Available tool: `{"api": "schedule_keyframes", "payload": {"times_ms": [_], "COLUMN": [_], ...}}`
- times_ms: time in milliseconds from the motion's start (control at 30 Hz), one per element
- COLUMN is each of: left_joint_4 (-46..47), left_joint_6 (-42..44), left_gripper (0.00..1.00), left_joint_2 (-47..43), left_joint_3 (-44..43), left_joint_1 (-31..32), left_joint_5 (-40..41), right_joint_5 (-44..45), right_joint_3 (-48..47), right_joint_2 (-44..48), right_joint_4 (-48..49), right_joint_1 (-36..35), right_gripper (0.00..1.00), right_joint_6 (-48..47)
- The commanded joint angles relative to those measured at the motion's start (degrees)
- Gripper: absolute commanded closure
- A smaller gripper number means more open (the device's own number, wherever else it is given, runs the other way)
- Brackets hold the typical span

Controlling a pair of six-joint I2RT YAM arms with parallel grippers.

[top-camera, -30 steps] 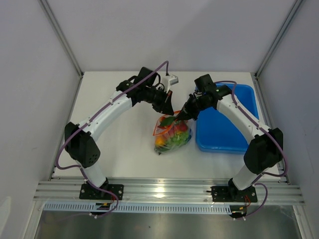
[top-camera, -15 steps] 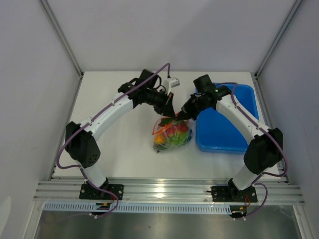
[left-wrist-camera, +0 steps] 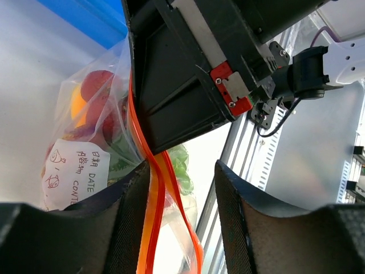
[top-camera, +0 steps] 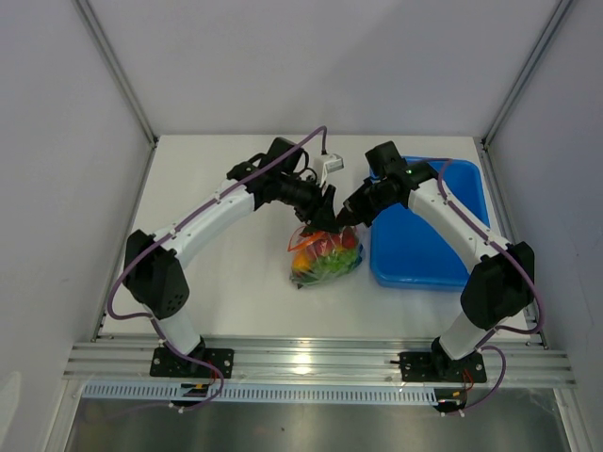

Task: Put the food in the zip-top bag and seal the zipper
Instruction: Adjust the zipper food storage bag at the center of the board, then zip the zipper food storage bag at the center of the board.

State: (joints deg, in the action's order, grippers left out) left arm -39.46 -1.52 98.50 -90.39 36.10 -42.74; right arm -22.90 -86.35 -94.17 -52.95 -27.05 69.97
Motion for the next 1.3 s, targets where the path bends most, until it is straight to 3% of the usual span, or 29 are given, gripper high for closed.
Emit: {"api": "schedule_keyframes", "payload": {"times_ms": [0, 200, 433, 700, 867, 967, 1033, 1067, 1200, 1267], "left_joint_4": [0.27, 0.00, -0.88, -1.93, -2.11, -2.37, -2.28, -2.20, -2.64, -2.64], "left_joint_6": [0.73, 0.82, 0.99, 1.43, 1.08, 0.55, 0.29, 0.11, -0.59, -0.85], "left_gripper": [0.47, 0.53, 0.99, 0.99, 1.00, 0.99, 0.99, 0.99, 1.00, 0.99], "left_joint_2": [-2.61, -3.14, -2.09, -1.73, -1.55, -1.90, -2.34, -2.35, -2.52, -2.96], "left_joint_3": [0.30, 1.00, -0.05, -1.46, -1.81, -2.34, -2.51, -2.69, -3.30, -2.87], "left_joint_1": [1.34, 1.70, 1.78, 1.61, 1.43, 1.26, 1.08, 0.91, 0.29, 0.12], "left_joint_5": [-1.13, 4.85, 11.45, 14.35, 14.70, 14.35, 13.48, 13.13, 9.61, 7.77], "right_joint_5": [0.58, -0.39, -1.98, -1.81, 1.00, 5.64, 7.07, 6.38, 4.69, 7.07], "right_joint_3": [-1.02, -1.37, -0.75, -4.26, -16.36, -20.96, -17.91, -15.28, 4.11, 8.80], "right_joint_2": [-0.40, -0.75, 0.13, 1.18, 0.57, 0.74, 3.11, 4.16, 12.66, 16.02], "right_joint_4": [1.44, 1.27, 1.36, -2.85, -10.67, -15.51, -14.39, -13.24, -1.24, 4.83], "right_joint_1": [-0.11, -0.11, -0.11, 1.03, 2.17, 2.53, 2.70, 3.05, 5.34, 5.51], "right_gripper": [1.00, 1.00, 0.98, 0.64, 0.57, 0.38, 0.06, 0.01, 0.01, 0.01], "right_joint_6": [1.74, 1.66, 0.69, -7.03, -17.48, -28.64, -35.50, -37.35, -42.80, -46.15]}}
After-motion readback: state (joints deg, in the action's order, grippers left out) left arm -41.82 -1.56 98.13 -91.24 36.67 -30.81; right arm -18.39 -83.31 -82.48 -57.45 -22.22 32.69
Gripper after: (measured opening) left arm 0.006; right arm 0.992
